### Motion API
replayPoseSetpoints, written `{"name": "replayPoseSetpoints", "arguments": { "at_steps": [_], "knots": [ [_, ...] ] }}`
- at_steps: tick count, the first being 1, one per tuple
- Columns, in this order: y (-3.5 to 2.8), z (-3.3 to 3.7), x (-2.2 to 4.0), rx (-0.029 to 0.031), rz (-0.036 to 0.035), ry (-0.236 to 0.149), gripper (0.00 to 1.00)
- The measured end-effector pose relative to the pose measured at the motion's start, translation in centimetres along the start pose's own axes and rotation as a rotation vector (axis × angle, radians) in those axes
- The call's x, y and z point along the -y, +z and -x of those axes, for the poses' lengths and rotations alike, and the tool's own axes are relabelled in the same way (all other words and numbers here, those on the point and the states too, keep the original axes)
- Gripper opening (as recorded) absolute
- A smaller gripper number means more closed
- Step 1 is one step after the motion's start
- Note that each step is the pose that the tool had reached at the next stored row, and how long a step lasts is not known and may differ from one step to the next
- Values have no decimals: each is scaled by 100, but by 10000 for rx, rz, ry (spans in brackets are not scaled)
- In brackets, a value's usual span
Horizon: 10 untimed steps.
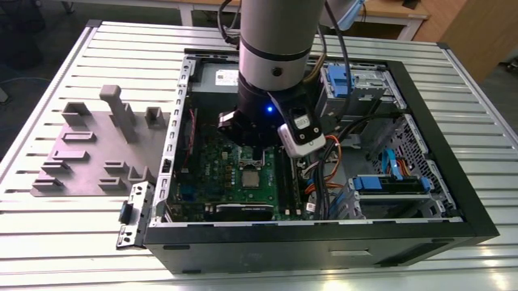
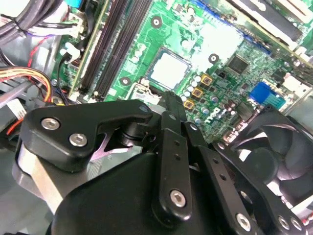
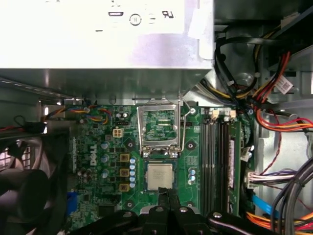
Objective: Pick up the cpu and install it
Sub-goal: 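Close the cpu cover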
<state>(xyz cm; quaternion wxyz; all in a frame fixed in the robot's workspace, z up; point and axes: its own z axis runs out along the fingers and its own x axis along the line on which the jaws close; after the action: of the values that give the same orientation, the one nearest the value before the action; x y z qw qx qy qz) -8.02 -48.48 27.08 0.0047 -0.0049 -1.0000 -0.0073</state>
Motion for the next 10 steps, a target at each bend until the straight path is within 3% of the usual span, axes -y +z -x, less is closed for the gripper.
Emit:
{"name": "replayPoseSetpoints", "arguments": {
  "at_steps": [10],
  "knots": [
    [-62,1,-2,5,4,0,11]
  ]
}}
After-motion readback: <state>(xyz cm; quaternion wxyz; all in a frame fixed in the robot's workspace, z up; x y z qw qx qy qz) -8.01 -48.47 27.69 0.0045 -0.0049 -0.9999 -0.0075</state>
